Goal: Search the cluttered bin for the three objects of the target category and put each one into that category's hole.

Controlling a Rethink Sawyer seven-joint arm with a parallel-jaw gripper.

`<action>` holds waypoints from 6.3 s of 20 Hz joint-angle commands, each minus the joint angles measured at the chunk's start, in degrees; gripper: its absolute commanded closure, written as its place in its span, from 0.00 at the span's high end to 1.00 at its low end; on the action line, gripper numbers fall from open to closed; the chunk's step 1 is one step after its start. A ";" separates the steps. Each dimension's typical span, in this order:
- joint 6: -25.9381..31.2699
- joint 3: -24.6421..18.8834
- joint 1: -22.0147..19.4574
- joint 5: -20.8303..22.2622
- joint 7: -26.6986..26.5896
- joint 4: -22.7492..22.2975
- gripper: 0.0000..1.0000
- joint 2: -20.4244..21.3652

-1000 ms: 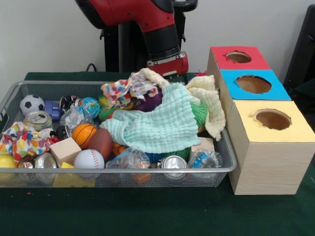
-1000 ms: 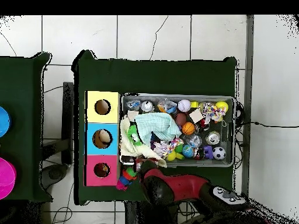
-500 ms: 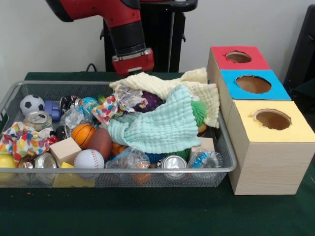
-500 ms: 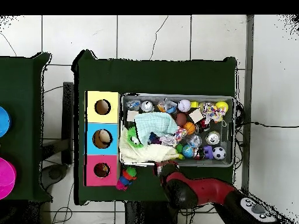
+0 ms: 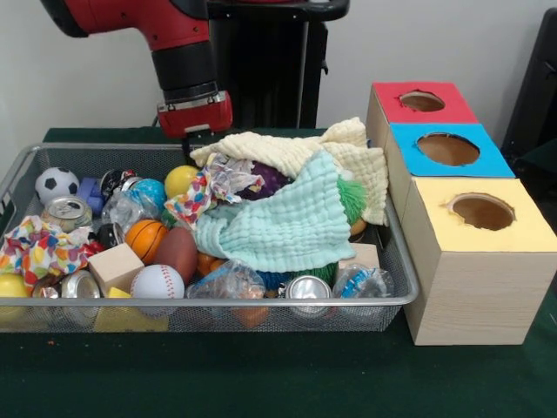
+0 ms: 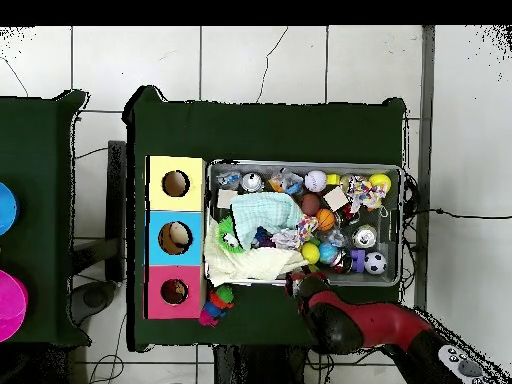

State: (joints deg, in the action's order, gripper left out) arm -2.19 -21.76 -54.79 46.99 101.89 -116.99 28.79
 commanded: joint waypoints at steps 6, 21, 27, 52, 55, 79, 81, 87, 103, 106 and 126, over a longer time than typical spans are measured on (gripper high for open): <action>-1.55 -1.52 6.12 5.03 1.60 13.32 1.00 -4.07; 14.08 -8.60 2.45 -2.45 -3.14 9.91 1.00 2.75; 19.23 -11.32 0.36 -4.70 -5.03 8.28 1.00 7.19; 31.45 -18.87 -5.73 -6.09 -14.89 12.17 1.00 10.28; 32.54 -20.45 -7.05 -5.28 -16.46 13.28 1.00 9.28; 39.59 -28.93 -13.58 -1.42 -37.15 29.81 1.00 -5.35; 40.56 -29.22 -13.84 -2.06 -38.95 31.52 1.00 -6.19; 40.04 -28.45 -14.62 -0.88 -42.24 35.66 1.00 -8.37; 33.49 -26.65 -16.84 3.24 -42.34 36.99 1.00 -17.06; 32.67 -24.45 -15.89 4.01 -39.05 36.72 1.00 -17.71; 35.27 -6.51 -4.86 -2.13 -17.29 34.69 0.00 -13.80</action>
State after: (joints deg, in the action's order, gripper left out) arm 25.83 -40.56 -63.03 43.86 76.83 -81.79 18.72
